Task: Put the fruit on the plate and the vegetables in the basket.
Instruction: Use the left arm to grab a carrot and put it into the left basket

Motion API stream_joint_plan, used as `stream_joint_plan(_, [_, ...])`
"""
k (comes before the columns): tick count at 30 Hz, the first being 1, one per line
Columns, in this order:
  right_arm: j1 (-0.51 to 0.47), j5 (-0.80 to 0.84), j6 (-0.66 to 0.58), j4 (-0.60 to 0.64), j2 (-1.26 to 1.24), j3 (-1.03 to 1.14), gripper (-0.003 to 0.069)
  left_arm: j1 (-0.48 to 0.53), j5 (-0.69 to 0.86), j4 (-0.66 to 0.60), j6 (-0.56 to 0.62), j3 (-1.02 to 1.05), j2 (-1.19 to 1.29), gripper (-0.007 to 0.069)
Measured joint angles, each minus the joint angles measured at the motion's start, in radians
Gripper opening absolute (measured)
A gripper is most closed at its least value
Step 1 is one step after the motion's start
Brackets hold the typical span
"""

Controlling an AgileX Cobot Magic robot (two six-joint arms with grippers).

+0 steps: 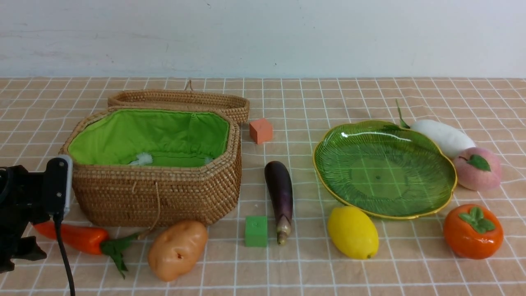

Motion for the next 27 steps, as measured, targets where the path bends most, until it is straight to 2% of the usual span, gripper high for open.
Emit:
stream_joint_plan(6, [0.0,-0.026,0.0,-0.002,0.0,0.0,0.0181,0.0,-0.085,0.0,0.006,-0.002,0.031,0.0509])
stream_joint_plan(12, [0.0,-0.038,0.0,0.0,0.0,0.003,0.0181,0.0,-0.121,0.002,0.041,-0.003,0.07,0.0462])
stream_joint_plan(21, [0.0,-0.044,0.0,0.025,0.0,0.008,0.0181,0.0,-0.116,0.019,0.081,-0.011,0.085,0.0373])
stream_joint_plan(26, [0.0,-0.044,0.0,0.025,0.0,0.008,0.0181,0.0,-0.057,0.051,0.079,-0.013,0.085,0.034])
stream_joint_plan(27, [0.0,-0.044,0.0,0.025,0.0,0.008,0.0181,0.0,-0.019,0.09,0.079,-0.009,0.088,0.033])
